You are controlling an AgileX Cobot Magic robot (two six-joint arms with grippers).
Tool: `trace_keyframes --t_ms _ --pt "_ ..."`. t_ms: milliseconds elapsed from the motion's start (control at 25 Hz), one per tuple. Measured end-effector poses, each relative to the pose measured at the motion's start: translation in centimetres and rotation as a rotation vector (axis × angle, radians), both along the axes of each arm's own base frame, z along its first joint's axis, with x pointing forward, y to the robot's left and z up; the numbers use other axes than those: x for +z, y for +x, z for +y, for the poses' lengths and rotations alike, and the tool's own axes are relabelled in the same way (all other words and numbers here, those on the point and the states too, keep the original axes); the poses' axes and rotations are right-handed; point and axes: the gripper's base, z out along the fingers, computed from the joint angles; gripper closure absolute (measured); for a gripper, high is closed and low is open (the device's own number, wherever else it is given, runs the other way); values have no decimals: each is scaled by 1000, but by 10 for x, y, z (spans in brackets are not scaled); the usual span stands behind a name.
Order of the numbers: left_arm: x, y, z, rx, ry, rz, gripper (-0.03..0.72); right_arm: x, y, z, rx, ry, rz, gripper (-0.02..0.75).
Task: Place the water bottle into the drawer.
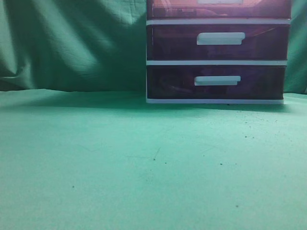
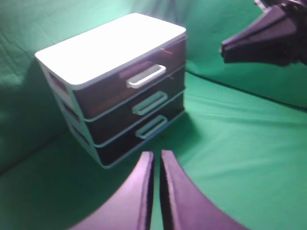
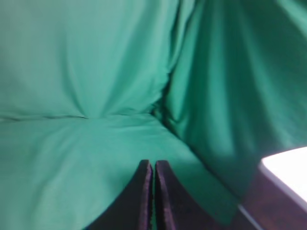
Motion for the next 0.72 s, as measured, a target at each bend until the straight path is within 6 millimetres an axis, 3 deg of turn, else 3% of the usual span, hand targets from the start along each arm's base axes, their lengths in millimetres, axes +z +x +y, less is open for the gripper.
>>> trace_keyframes --t_ms 440,720 --pt "-103 -90 81 -52 -171 -96 688 2 -31 8 239 19 128 738" --pt "-161 -119 109 -60 -266 -143 688 0 -38 10 308 15 174 738"
